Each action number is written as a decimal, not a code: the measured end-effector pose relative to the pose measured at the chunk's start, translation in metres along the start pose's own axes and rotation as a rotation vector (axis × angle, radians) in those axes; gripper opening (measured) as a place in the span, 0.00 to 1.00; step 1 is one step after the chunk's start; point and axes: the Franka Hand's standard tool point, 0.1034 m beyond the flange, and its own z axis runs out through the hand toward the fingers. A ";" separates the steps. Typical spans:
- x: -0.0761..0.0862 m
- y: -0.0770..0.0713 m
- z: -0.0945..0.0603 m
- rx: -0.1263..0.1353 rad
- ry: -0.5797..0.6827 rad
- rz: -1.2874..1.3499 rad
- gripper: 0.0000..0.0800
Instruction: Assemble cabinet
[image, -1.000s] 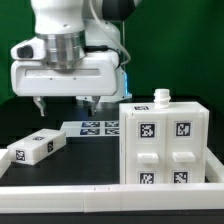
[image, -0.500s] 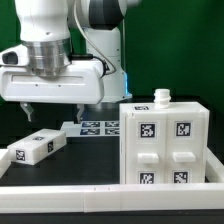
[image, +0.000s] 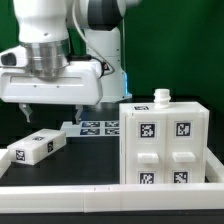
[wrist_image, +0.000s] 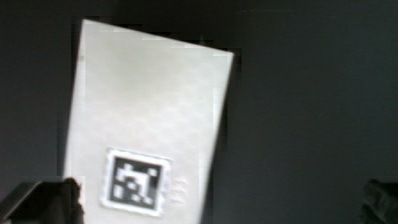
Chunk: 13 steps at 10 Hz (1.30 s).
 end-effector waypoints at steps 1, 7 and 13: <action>0.002 0.006 0.003 -0.003 -0.003 0.020 1.00; 0.003 0.019 0.015 -0.006 -0.017 0.019 1.00; 0.006 0.016 0.034 -0.025 -0.024 -0.005 1.00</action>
Offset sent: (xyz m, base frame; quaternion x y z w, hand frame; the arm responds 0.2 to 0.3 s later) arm 0.0025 -0.0162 -0.0043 0.0117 0.0086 0.0356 0.9993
